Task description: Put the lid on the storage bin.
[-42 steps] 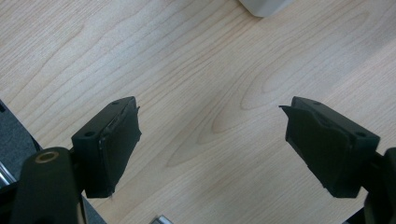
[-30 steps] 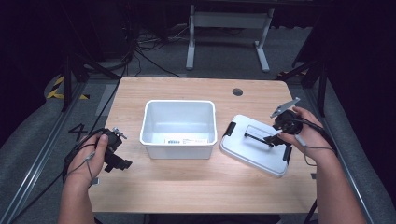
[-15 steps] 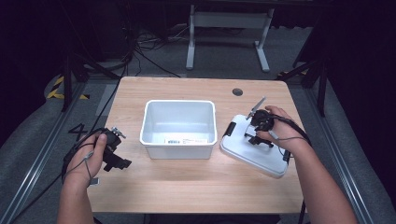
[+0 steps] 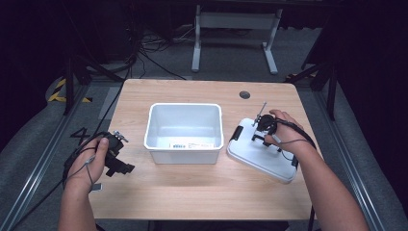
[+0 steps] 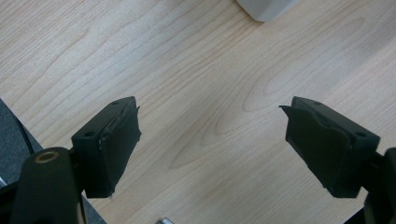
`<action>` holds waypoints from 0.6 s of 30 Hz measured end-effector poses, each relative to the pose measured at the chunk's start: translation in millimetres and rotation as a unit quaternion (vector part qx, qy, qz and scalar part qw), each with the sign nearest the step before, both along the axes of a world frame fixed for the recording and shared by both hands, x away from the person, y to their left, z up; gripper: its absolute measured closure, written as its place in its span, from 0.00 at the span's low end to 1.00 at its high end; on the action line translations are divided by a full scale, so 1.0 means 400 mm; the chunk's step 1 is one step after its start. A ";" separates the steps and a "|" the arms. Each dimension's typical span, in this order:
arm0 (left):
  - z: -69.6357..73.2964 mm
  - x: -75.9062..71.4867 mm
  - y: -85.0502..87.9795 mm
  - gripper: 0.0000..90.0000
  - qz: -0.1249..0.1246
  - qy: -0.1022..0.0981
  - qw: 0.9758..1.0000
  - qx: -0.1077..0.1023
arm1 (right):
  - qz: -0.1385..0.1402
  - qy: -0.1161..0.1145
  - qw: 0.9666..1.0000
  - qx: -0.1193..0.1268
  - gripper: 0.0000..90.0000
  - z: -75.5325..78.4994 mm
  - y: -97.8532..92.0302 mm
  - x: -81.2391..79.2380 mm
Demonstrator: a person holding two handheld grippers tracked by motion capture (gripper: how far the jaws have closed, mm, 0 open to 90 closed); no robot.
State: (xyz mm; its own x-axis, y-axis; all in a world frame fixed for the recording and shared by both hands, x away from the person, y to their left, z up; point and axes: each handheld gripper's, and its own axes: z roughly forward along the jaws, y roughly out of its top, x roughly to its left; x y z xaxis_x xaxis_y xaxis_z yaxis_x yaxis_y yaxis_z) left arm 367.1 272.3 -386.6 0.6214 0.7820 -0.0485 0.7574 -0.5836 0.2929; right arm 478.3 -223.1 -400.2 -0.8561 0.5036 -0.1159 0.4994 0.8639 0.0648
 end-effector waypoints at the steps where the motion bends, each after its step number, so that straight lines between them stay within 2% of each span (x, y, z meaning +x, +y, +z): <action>1: 0.001 0.000 0.001 0.20 0.001 -0.001 1.000 0.001 | 0.002 -0.004 1.000 -0.002 0.93 0.001 0.000 0.000; 7: 0.001 0.001 0.004 0.20 -0.001 0.000 1.000 0.000 | 0.017 -0.021 1.000 -0.003 0.94 0.015 -0.004 -0.001; 9: 0.002 0.002 0.006 0.20 -0.003 -0.006 1.000 0.005 | 0.025 -0.024 0.999 0.004 0.94 0.034 -0.007 -0.005; 12: 0.002 0.001 0.006 0.20 -0.002 -0.003 1.000 -0.001 | 0.030 -0.026 0.999 0.008 0.94 0.063 -0.007 -0.013; 13: 0.002 0.001 0.007 0.20 -0.001 -0.003 1.000 -0.001 | 0.032 -0.031 0.999 0.014 0.94 0.085 -0.008 -0.018; 14: 0.002 0.001 0.007 0.20 -0.001 -0.003 1.000 -0.001 | 0.032 -0.031 0.999 0.014 0.94 0.085 -0.008 -0.018; 18: 0.003 0.000 0.009 0.20 -0.001 -0.003 1.000 -0.002 | 0.041 -0.048 0.997 0.046 0.93 0.167 -0.014 -0.035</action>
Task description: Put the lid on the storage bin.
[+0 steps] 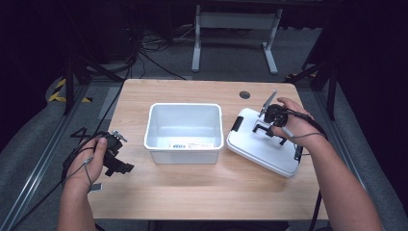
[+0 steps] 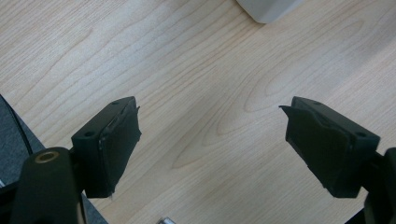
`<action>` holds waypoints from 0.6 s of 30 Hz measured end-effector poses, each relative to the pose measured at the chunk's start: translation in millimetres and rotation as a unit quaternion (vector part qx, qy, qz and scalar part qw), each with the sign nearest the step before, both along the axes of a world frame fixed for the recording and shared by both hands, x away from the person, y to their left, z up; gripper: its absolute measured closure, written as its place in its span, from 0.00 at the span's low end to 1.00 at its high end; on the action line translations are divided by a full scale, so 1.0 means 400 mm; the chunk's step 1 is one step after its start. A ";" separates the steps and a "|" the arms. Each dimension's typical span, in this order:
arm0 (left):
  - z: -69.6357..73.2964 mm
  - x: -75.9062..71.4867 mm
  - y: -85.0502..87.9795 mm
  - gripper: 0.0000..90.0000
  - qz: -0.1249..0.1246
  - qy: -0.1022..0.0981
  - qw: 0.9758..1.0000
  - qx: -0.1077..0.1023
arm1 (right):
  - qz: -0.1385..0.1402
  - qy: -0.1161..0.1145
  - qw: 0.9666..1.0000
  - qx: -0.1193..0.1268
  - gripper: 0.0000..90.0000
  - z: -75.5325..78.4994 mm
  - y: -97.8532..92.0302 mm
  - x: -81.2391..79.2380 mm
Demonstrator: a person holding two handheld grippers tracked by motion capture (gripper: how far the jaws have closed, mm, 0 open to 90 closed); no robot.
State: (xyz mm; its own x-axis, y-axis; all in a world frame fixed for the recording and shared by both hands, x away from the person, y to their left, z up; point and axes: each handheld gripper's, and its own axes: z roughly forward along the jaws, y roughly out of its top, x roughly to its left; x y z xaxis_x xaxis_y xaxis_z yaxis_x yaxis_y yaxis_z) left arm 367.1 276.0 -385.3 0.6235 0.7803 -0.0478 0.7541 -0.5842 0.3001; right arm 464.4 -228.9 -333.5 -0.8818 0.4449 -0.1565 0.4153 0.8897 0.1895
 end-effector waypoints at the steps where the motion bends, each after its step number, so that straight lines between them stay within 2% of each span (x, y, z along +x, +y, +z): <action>1: 0.000 -0.001 0.001 0.20 0.002 0.000 1.000 -0.002 | 0.001 -0.002 1.000 0.004 0.94 0.012 -0.001 -0.002; 6: 0.002 -0.002 0.002 0.20 0.001 -0.001 1.000 -0.004 | 0.013 -0.011 1.000 0.008 0.93 0.086 -0.005 -0.007; 8: 0.003 -0.001 0.003 0.21 0.002 -0.005 1.000 -0.004 | 0.012 -0.013 1.000 0.008 0.93 0.097 -0.004 -0.009; 10: 0.004 -0.002 0.006 0.21 0.004 -0.007 1.000 -0.005 | 0.013 -0.023 0.999 0.018 0.93 0.129 -0.009 -0.012; 13: 0.006 -0.002 0.010 0.21 0.003 -0.010 1.000 -0.005 | 0.014 -0.027 0.999 0.020 0.93 0.145 -0.010 -0.012; 18: 0.007 -0.002 0.010 0.21 0.004 -0.011 1.000 -0.005 | 0.017 -0.032 0.999 0.010 0.93 0.166 -0.002 -0.009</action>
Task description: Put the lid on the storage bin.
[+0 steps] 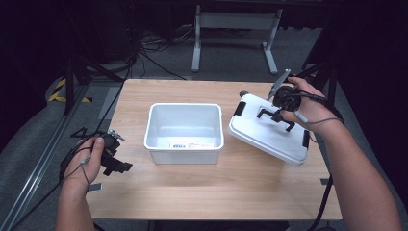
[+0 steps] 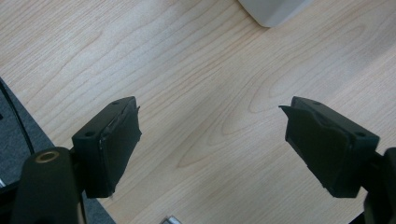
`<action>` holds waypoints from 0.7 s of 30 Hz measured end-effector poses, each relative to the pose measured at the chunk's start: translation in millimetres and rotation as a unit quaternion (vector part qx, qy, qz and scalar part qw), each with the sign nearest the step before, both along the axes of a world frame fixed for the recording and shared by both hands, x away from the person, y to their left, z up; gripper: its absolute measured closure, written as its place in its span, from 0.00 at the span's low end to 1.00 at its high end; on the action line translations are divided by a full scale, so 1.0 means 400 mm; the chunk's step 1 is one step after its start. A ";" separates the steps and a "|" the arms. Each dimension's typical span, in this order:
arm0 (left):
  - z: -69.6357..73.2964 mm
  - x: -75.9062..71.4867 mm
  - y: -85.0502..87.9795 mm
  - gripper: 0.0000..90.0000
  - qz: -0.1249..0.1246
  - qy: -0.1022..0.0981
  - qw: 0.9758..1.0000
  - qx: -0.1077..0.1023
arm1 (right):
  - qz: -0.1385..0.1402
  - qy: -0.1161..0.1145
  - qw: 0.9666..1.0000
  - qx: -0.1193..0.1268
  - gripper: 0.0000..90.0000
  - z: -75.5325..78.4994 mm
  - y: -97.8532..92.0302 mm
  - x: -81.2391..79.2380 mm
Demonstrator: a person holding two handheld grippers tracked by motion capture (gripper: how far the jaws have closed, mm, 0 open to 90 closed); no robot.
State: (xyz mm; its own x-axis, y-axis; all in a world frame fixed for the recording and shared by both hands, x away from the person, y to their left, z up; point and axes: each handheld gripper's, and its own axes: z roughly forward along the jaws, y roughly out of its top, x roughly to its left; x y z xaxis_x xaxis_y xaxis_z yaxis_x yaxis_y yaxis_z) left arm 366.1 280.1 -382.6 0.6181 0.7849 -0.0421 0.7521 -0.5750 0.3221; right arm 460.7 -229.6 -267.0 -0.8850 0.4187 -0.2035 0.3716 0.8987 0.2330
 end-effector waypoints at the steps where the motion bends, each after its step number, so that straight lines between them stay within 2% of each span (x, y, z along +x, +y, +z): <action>1: 0.000 0.000 0.000 0.21 -0.001 -0.001 1.000 0.000 | 0.000 0.000 1.000 0.000 0.94 0.002 0.002 0.000; 8: 0.001 -0.004 0.003 0.21 0.002 -0.002 1.000 -0.002 | 0.012 -0.007 1.000 0.005 0.94 0.017 0.028 0.001; 20: 0.004 -0.033 0.020 0.21 0.012 -0.007 1.000 -0.004 | 0.065 -0.018 0.998 0.002 0.94 0.067 0.128 0.008; 21: 0.005 -0.036 0.022 0.21 0.012 -0.007 1.000 -0.004 | 0.073 -0.018 0.997 0.001 0.94 0.072 0.147 0.010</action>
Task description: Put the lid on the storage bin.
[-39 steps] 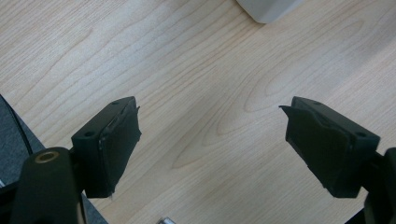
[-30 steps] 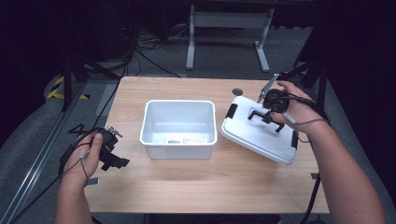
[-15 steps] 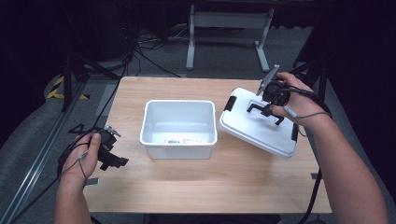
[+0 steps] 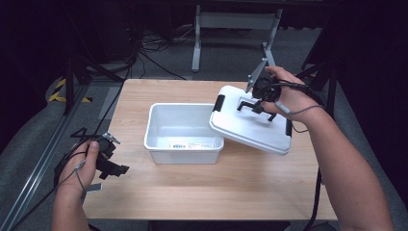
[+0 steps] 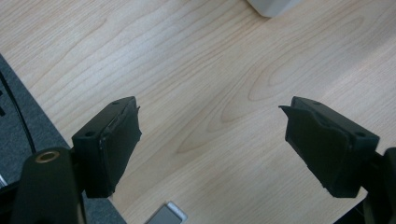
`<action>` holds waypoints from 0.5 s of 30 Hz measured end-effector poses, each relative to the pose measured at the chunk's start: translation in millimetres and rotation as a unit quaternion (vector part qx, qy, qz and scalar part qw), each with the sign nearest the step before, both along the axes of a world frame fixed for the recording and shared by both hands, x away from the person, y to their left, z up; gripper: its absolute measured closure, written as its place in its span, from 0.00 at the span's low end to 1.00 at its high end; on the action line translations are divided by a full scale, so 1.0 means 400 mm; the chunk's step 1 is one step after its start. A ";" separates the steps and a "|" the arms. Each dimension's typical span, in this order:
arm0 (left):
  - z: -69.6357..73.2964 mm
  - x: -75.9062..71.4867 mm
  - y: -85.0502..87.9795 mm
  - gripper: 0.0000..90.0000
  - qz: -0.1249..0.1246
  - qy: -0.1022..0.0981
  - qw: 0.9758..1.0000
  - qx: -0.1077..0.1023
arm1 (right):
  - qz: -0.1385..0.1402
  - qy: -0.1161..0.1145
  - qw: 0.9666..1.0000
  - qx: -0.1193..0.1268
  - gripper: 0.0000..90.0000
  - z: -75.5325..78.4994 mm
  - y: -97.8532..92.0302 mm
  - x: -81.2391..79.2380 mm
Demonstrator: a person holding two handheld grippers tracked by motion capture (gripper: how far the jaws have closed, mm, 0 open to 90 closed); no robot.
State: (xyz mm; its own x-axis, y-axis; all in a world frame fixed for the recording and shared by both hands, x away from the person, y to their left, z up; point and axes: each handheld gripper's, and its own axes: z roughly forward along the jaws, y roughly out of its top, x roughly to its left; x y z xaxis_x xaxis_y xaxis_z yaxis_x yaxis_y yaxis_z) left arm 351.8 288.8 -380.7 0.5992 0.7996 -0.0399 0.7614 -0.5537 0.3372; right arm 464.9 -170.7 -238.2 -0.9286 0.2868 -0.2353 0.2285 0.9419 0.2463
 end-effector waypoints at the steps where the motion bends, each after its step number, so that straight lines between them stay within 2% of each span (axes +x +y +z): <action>1: 0.001 -0.003 0.002 0.21 0.002 -0.001 1.000 -0.001 | 0.005 0.001 1.000 0.000 0.94 0.003 0.014 0.001; 5: 0.004 -0.005 0.006 0.20 0.004 -0.004 1.000 -0.003 | 0.031 0.001 1.000 -0.006 0.94 0.009 0.081 0.007; 9: 0.003 0.001 0.007 0.20 0.000 -0.004 1.000 -0.003 | 0.047 -0.003 0.998 -0.029 0.94 0.007 0.146 0.009; 11: 0.002 0.002 0.006 0.20 0.002 -0.003 1.000 -0.004 | 0.055 -0.003 0.998 -0.028 0.94 0.007 0.165 0.010; 12: 0.001 0.006 0.006 0.20 -0.001 -0.003 1.000 -0.003 | 0.064 -0.001 0.997 -0.032 0.94 0.010 0.194 0.009; 15: 0.000 0.007 0.005 0.20 -0.003 -0.003 1.000 -0.007 | 0.077 0.003 0.997 -0.027 0.94 0.011 0.237 0.008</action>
State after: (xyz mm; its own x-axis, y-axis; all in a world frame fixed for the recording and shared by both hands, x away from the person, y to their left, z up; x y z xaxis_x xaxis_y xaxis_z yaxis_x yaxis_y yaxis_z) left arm 354.7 290.8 -380.7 0.6036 0.7959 -0.0472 0.7567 -0.5533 0.3483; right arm 467.9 -75.9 -234.0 -0.9621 0.1282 -0.2407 0.0818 0.9776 0.1937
